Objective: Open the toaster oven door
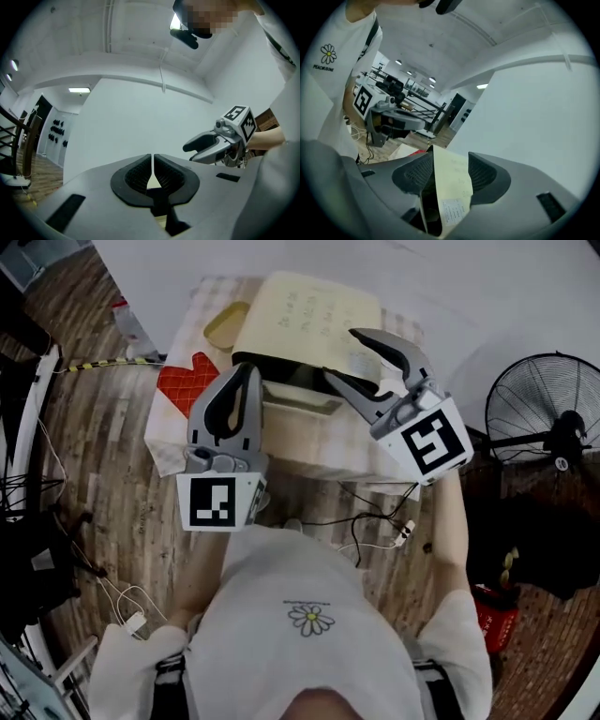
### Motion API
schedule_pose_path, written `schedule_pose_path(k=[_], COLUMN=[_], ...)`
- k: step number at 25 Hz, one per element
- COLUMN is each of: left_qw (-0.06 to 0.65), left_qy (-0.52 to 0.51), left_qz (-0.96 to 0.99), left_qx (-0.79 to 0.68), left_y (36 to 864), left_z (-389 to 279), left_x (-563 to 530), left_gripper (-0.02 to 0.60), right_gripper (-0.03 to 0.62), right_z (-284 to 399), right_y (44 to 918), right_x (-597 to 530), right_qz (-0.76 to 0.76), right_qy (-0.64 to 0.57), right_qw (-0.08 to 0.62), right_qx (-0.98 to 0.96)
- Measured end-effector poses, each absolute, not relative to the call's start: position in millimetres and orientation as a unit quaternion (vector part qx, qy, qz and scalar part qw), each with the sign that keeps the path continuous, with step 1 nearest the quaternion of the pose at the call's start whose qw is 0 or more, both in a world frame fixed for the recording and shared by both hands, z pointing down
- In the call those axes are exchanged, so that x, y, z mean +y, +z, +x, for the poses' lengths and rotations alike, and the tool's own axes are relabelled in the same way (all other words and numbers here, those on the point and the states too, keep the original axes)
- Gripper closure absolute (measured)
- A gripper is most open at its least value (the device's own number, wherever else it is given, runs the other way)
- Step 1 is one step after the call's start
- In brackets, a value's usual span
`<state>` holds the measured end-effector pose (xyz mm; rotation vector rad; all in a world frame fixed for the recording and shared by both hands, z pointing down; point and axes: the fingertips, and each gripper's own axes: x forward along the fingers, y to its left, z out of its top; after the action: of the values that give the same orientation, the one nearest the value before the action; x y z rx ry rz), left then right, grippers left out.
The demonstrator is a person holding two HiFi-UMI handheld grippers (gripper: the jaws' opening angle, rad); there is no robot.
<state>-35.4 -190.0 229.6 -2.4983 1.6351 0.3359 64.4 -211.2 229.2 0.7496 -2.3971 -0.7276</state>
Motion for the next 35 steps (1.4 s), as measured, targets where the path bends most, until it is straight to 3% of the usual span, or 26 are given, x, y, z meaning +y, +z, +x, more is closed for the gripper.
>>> schedule_pose_path(k=[11,25,35], left_qw=[0.036,0.032,-0.011], left_qy=[0.104,0.077,0.08], left_qz=[-0.815,-0.812,-0.826], left_qx=[0.569,0.577,0.557], left_y=[259,282,304], left_z=[-55,-63,-50], left_x=[-201,-213,-217], left_gripper=[0.565,0.565,0.563], right_gripper=[0.382,0.398,0.405], right_z=[44,41,41], right_y=[298,319,319], right_x=[-239,-250,-249], right_qz=[0.196,0.2,0.197], right_qy=[-0.209,-0.22,-0.207], right_qw=[0.357,0.391,0.395], right_qx=[-0.889,-0.871,-0.873])
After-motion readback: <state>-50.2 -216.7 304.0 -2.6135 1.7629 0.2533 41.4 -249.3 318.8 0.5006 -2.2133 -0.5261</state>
